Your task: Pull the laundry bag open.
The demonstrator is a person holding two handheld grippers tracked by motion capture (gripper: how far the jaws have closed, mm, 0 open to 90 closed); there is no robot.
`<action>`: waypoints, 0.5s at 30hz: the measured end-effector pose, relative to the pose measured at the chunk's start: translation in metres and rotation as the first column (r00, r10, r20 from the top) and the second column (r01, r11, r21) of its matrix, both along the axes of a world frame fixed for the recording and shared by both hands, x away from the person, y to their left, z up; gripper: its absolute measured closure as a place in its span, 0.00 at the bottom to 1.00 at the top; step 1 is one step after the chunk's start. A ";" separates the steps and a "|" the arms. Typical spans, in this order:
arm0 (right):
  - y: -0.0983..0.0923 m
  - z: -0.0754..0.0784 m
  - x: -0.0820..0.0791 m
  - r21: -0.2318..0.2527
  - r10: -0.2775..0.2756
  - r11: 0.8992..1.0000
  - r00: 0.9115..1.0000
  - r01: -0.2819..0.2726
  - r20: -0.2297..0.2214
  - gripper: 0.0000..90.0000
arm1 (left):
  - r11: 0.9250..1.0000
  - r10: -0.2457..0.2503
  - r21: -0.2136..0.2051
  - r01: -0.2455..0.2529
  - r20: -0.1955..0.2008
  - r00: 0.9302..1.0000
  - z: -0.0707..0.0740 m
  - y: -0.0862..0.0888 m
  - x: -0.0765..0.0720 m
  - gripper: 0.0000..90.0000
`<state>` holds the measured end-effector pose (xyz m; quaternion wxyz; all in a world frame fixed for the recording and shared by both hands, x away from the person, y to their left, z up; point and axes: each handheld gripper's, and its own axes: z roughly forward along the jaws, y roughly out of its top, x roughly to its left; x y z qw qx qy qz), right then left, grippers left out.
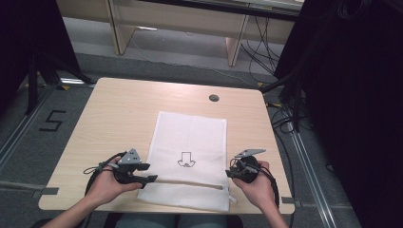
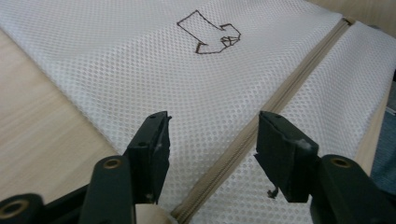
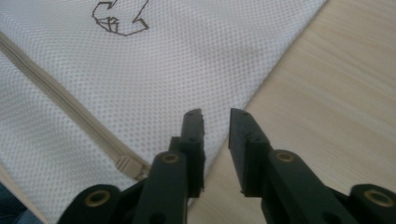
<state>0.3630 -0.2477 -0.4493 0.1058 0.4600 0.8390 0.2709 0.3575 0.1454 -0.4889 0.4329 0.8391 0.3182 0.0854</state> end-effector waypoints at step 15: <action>0.004 -0.007 -0.003 0.045 -0.017 0.999 0.977 0.027 -0.215 1.00 | 0.999 -0.012 -0.034 0.014 0.047 0.999 0.001 -0.006 0.000 0.55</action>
